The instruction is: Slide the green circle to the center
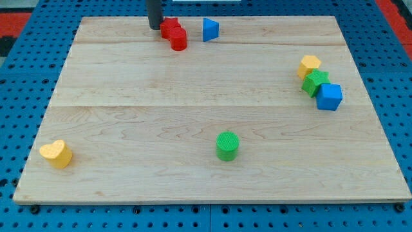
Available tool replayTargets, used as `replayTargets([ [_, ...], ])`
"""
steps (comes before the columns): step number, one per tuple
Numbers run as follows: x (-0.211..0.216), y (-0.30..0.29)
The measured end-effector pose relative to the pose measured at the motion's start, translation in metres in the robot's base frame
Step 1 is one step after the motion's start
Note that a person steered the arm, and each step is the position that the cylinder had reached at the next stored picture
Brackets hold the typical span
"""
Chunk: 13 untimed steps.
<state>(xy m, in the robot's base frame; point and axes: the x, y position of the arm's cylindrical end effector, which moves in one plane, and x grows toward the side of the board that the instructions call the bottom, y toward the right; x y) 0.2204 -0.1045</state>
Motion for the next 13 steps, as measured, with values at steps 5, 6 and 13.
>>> replayTargets([
  [5,-0.015,-0.001],
  [6,-0.015,-0.001],
  [13,0.353,0.026],
])
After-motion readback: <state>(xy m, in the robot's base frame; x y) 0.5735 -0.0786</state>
